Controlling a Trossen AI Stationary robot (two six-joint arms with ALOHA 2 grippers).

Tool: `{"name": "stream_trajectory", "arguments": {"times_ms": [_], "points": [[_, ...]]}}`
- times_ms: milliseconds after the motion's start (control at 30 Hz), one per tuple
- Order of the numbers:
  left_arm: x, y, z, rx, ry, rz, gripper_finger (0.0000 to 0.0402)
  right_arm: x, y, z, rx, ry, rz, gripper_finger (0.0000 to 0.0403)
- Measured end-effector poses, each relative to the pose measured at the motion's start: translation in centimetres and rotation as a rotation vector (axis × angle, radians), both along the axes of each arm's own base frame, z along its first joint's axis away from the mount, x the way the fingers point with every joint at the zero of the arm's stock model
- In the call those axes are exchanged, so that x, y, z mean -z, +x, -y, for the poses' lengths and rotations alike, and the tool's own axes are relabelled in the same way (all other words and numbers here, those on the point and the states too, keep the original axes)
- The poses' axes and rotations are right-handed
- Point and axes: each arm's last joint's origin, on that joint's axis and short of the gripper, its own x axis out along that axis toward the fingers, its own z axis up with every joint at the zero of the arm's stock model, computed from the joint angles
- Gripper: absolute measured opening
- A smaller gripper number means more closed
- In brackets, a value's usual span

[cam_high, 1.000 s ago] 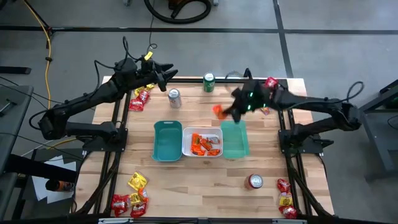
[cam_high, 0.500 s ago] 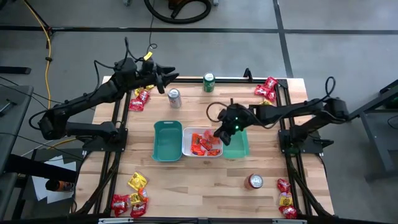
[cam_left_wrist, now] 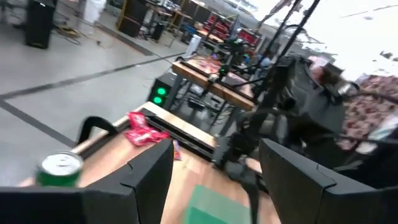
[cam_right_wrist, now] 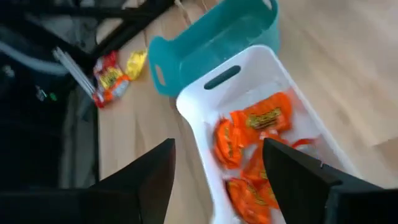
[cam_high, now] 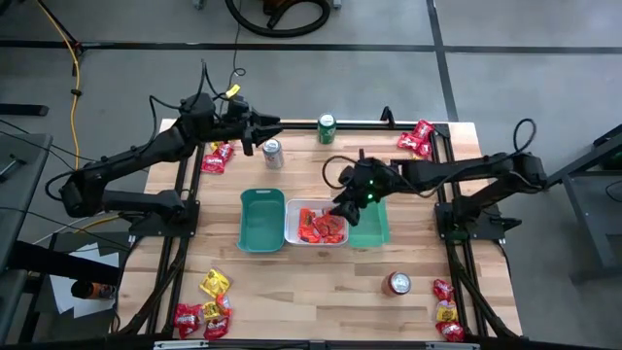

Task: Sort candy
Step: Put the orange chocolate into the white bin

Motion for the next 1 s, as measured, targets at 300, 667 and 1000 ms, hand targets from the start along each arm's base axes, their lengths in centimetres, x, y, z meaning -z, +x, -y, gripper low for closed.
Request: {"name": "stream_trajectory", "arguments": {"times_ms": [300,667,1000], "points": [[0.2,2.4,5.6,0.166,-0.081,-0.009,0.0225,-6.4,-3.6,1.0,-0.134,-0.229,-0.064,0.0236],[3.1,2.3,18.5,0.249,-0.331,-0.288,0.0225,-9.2,-8.9,0.6,-0.178,-0.369,-0.032,0.0236],[7.3,-2.7,28.4,0.644,-0.473,-1.01,0.0203,-9.3,-8.6,0.3,-0.085,-0.23,-0.026,0.0236]]}}
